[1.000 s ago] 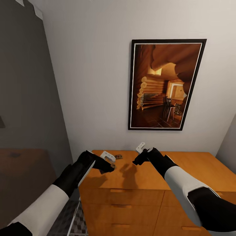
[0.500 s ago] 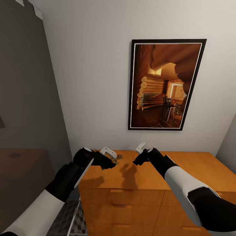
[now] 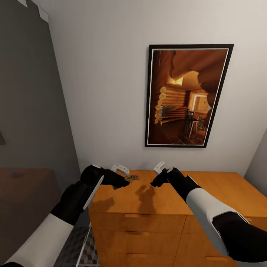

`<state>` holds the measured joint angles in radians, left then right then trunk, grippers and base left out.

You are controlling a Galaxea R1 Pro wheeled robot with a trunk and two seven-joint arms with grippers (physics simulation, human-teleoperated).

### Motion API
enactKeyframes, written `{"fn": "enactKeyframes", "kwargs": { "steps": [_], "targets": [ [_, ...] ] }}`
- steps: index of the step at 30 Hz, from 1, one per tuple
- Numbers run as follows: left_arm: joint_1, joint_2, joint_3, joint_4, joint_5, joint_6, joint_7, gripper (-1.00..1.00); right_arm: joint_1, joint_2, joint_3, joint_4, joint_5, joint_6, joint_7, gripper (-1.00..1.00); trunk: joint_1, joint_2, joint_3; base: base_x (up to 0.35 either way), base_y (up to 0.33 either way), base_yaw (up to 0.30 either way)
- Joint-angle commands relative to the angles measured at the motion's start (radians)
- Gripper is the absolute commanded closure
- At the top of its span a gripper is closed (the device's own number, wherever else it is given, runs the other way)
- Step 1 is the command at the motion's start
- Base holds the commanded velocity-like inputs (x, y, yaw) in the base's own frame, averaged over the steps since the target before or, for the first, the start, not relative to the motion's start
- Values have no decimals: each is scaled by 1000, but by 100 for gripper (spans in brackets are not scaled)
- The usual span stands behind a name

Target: Take the four mousetraps from the cabinet in the bathroom and place them on the bathroom floor. Make sure all four end up on the same floor surface, and ensure that at least two of them are either under or directly next to the same bathroom sink.

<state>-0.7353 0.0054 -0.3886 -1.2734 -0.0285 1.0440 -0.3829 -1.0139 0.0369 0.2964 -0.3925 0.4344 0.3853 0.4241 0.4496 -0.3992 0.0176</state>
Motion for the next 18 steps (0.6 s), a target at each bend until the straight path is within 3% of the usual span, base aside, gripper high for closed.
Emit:
{"fn": "enactKeyframes", "kwargs": {
  "steps": [1, 8, 14, 18],
  "targets": [
    [-2, -2, 0, 1, -5, 3, -4, 100, 0, 0, 1, -2, 10, 3, 6, -100, 0, -1, -1, 0, 0, 0],
    [-44, -40, 39, 66, -10, 3, -2, 100, 0, 0, 1, -2, 10, 3, 5, -100, 0, -1, -1, 0, 0, 0],
    [-120, -103, 59, 176, -11, 3, -2, 100, 0, 0, 1, -2, 10, 3, 5, -100, 0, -1, -1, 0, 0, 0],
    [-148, -116, 63, 199, -12, 3, -2, 100, 0, 0, 1, -2, 10, 3, 6, -100, 0, -1, -1, 0, 0, 0]
  ]
}}
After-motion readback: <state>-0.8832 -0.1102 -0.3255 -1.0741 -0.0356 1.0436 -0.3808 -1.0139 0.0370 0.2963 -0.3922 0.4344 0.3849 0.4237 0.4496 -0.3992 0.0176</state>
